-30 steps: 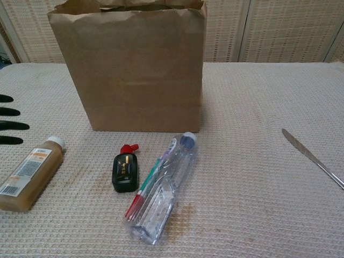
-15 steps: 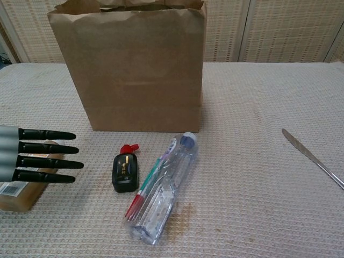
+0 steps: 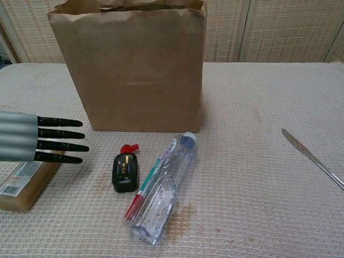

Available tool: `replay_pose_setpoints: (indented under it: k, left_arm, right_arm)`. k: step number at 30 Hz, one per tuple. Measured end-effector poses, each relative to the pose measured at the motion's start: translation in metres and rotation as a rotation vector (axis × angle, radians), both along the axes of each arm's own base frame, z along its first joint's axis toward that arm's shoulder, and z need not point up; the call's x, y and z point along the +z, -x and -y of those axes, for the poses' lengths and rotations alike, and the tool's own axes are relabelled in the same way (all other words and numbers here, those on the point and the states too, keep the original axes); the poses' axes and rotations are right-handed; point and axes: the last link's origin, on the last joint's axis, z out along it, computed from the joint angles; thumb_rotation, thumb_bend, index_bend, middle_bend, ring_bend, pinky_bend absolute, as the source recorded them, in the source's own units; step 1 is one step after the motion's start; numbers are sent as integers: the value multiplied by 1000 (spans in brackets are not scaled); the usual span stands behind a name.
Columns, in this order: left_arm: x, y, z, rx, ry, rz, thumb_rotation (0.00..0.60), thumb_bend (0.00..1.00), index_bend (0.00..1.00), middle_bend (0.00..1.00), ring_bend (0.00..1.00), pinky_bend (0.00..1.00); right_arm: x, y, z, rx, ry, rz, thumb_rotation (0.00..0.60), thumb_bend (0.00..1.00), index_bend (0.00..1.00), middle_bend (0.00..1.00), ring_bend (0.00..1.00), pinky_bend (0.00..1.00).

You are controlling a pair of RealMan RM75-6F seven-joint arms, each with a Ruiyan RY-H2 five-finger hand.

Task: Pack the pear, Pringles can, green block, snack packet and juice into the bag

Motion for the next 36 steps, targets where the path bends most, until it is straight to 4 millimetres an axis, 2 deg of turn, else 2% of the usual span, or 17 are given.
replay_pose_setpoints:
  k: [9, 27, 36]
  left_arm:
    - [10, 16, -3, 31, -29, -23, 600, 349, 0, 0, 0, 28]
    - [14, 52, 10, 87, -17, -88, 600, 349, 0, 0, 0, 29]
    - [14, 69, 17, 129, 3, -127, 600, 373, 0, 0, 0, 63]
  right_arm:
    - [-1, 0, 0, -6, -7, -1, 600, 14, 22, 124, 16, 188]
    - [-2, 0, -1, -13, -16, 1, 600, 15, 22, 124, 16, 188]
    - [-3, 0, 0, -18, -20, 2, 600, 14, 22, 124, 16, 188]
